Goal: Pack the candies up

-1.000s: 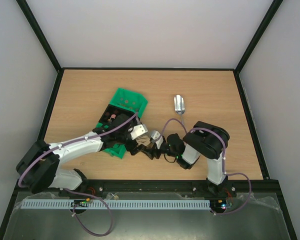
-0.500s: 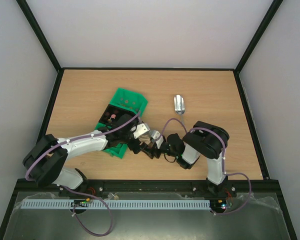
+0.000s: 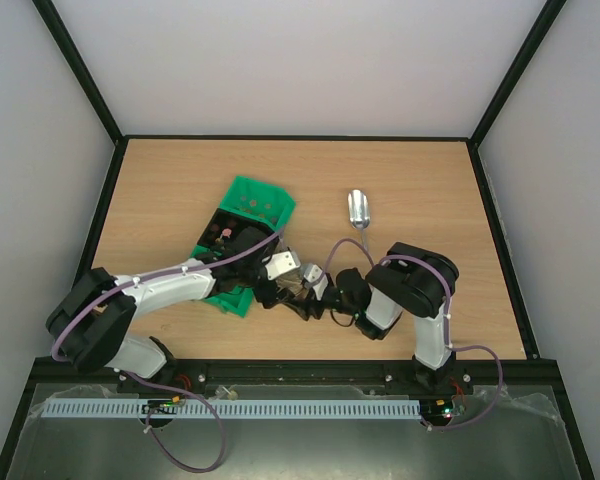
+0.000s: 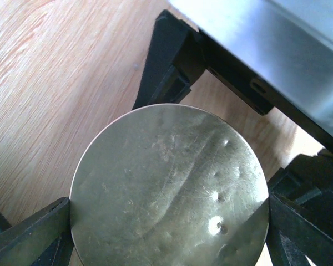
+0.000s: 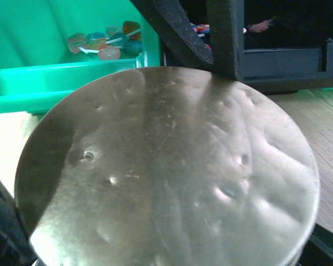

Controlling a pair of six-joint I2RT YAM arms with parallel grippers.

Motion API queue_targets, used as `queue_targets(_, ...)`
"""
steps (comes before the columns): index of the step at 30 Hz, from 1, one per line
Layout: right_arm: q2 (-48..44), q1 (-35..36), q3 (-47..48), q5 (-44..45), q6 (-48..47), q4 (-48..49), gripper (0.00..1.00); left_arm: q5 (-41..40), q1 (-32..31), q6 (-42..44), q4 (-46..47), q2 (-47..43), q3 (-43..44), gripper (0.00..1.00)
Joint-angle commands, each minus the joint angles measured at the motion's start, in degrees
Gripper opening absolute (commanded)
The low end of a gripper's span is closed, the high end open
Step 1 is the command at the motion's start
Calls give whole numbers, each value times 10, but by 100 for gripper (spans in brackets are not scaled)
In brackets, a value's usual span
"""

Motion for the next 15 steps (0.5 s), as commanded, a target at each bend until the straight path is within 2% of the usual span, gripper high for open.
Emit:
queue_targets(1,-9,4,-20,-84,-25,-1,15,30,18,119,-56,8,-1,68)
queue_targets(10,-35,4,-28,-177,-37,-23,15,106,39,390,-166,0,4,68)
queue_targets(15,-40,5,-26,-186,-39,-33,14,101,41,536,-210,8,26,71)
